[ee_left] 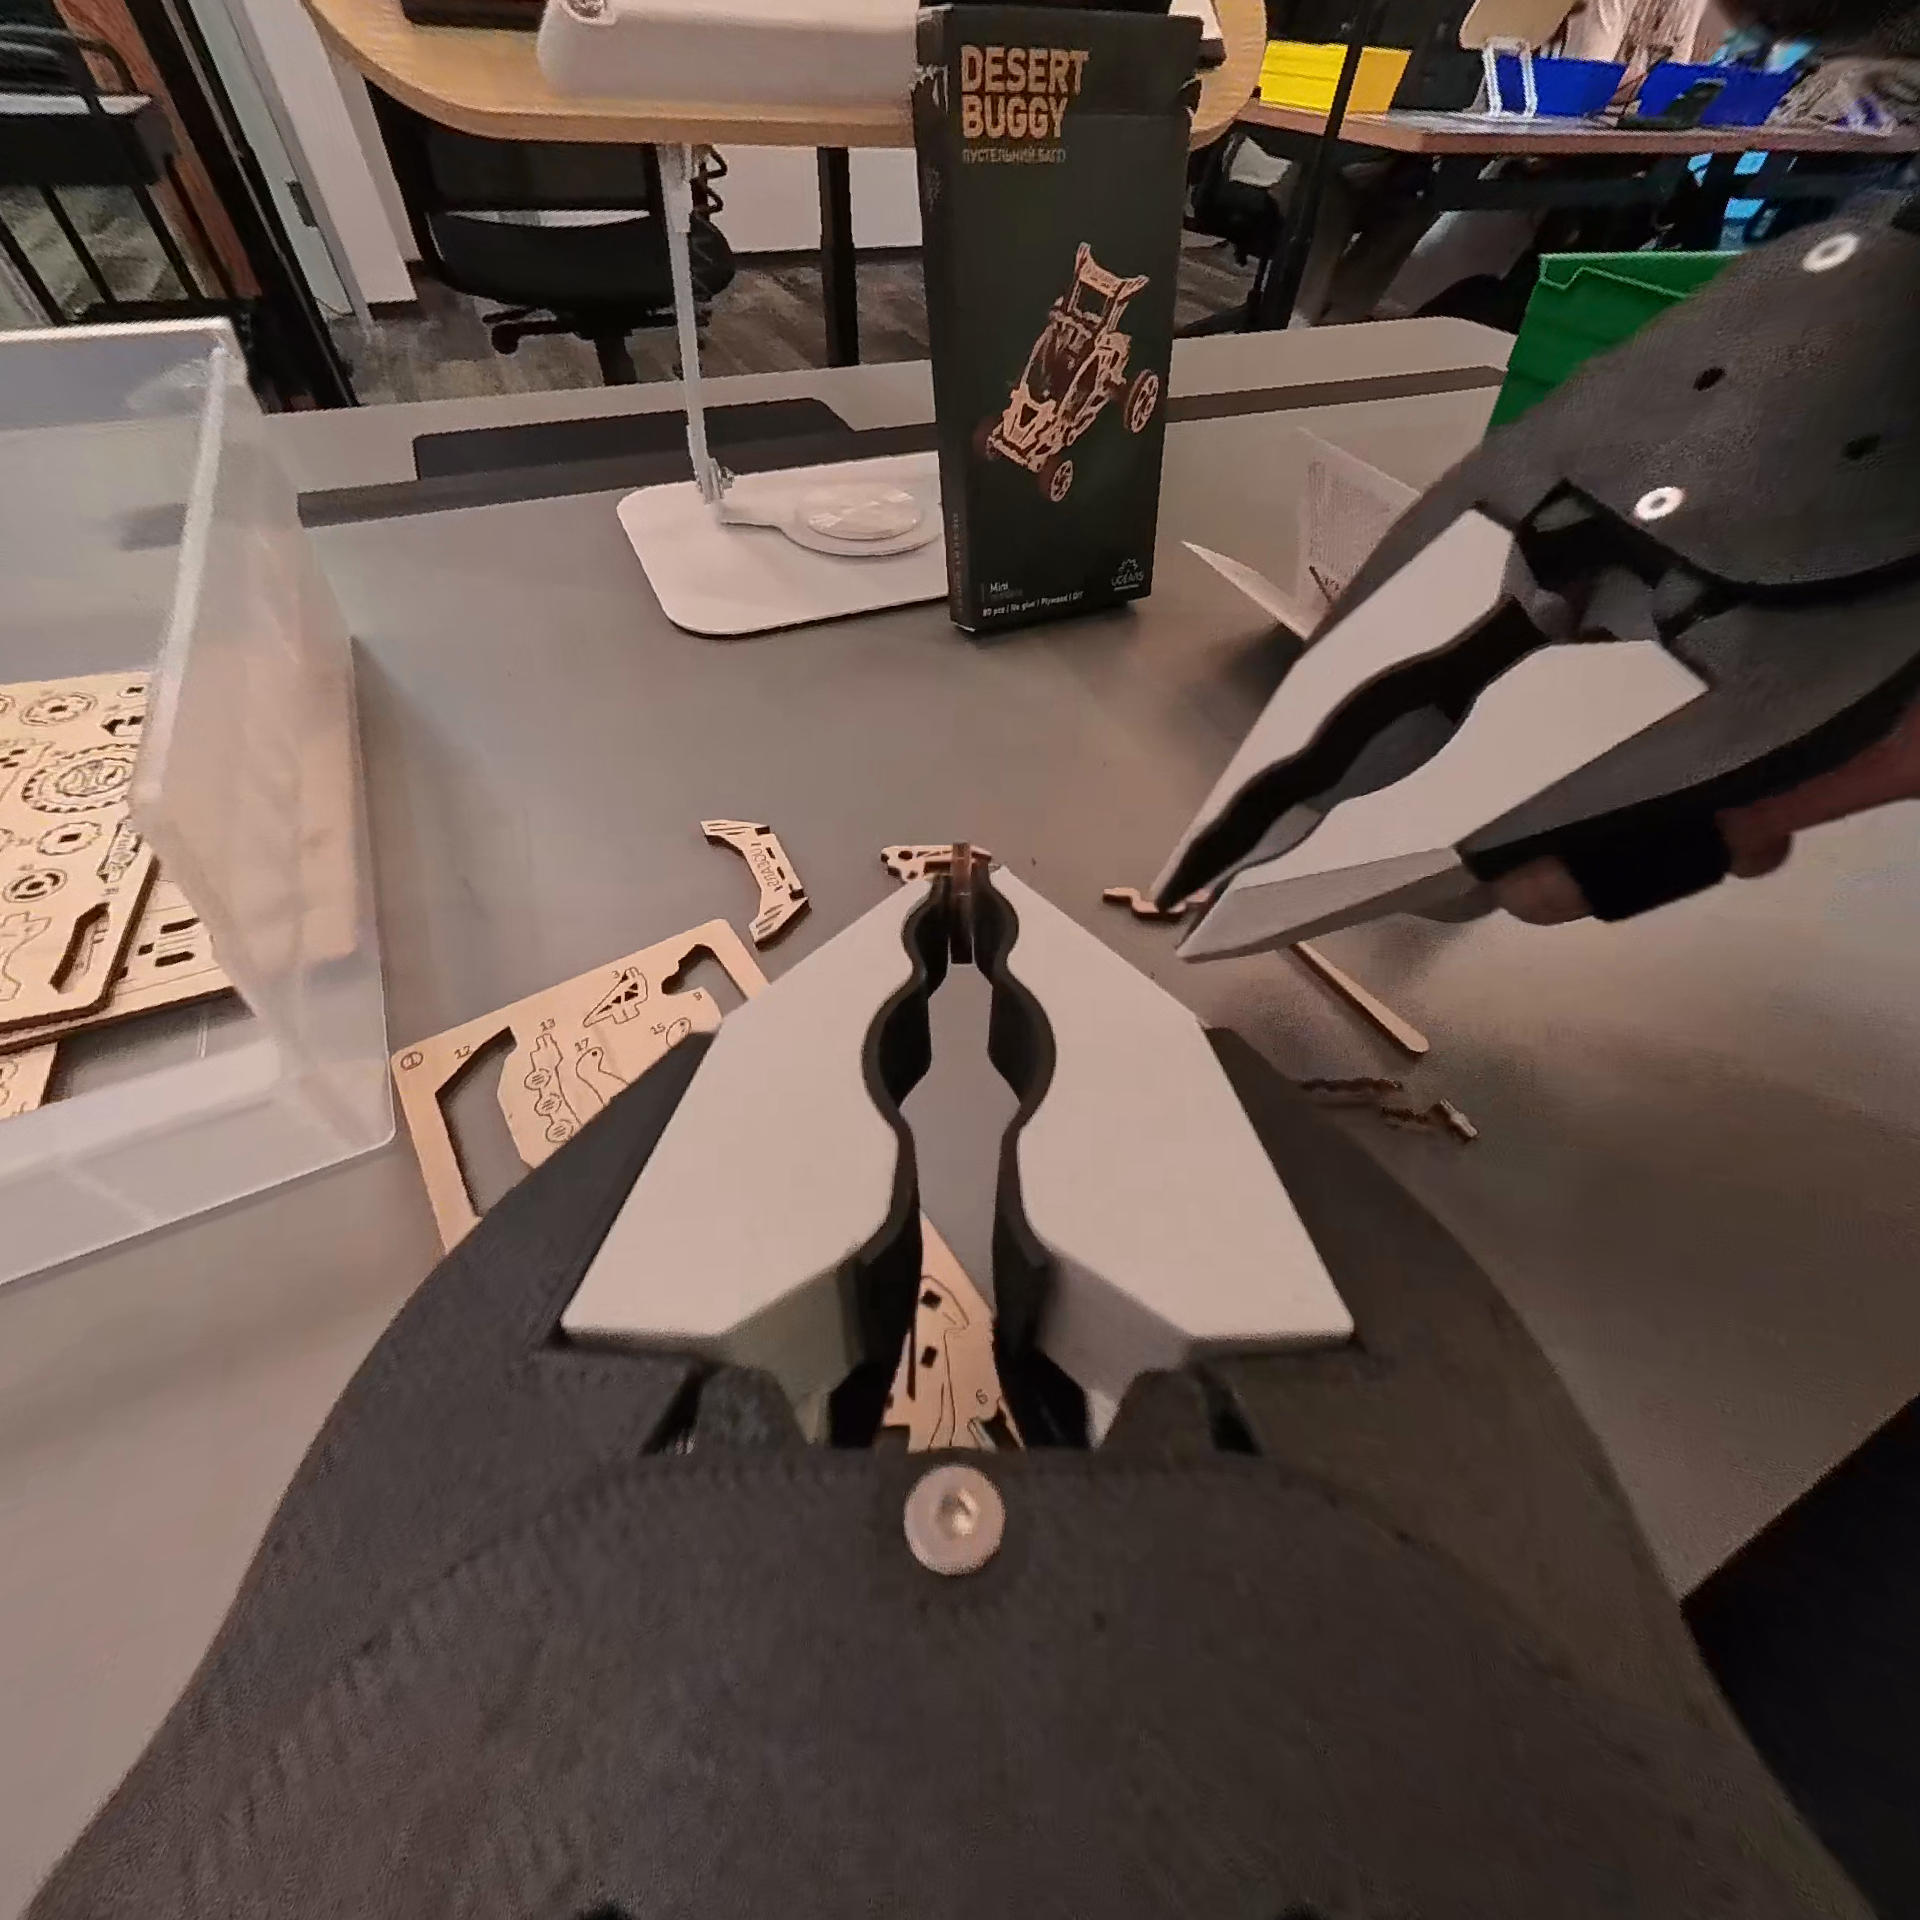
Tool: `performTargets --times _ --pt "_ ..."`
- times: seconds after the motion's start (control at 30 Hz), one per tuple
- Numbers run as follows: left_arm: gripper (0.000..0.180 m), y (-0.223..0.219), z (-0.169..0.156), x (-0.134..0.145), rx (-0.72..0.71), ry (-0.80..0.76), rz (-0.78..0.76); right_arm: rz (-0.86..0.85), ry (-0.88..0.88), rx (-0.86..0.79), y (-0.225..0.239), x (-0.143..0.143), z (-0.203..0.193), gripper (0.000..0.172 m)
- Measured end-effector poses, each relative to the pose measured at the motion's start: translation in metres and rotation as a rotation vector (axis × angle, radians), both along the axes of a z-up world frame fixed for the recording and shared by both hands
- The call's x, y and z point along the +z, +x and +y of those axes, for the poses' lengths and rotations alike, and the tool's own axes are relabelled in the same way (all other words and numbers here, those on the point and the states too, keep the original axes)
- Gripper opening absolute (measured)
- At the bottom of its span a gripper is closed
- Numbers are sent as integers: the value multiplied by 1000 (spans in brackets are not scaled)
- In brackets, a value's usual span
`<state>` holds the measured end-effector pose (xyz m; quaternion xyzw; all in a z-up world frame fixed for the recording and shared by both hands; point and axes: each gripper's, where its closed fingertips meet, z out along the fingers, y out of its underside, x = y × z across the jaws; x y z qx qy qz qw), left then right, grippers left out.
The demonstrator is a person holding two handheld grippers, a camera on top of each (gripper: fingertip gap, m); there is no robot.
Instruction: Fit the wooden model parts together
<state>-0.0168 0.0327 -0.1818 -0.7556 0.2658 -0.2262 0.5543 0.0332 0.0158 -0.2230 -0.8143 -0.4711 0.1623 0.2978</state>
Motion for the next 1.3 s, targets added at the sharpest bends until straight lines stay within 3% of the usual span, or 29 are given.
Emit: performTargets --times 0.1,0.17,0.3,0.43,0.53,0.7,0.87,1.13,1.3 --pt "2 -4 0 0 4 -8 -9 -126 13 164 0 -6 -1 25" --pt "2 -7 1 0 10 -25 -26 -199 63 280 -4 -4 3 25" --pt "2 -13 4 -2 18 -73 -77 -313 68 474 -12 -19 7 13" --pt "2 -18 5 -3 12 -116 -127 -369 45 543 -15 -31 17 13" --pt "2 -18 5 -4 0 -142 -154 -342 -25 569 -20 -35 15 4" --pt "2 -22 8 -5 3 -193 -228 -301 -123 454 -21 -33 18 0" --pt "2 -25 15 -2 21 -240 -352 -35 -192 255 -40 -4 10 0" --pt "1 -19 16 -1 28 -210 -315 178 -231 86 -45 22 11 0" --pt "2 -12 15 -1 19 -173 -248 157 -198 63 -42 22 16 0"
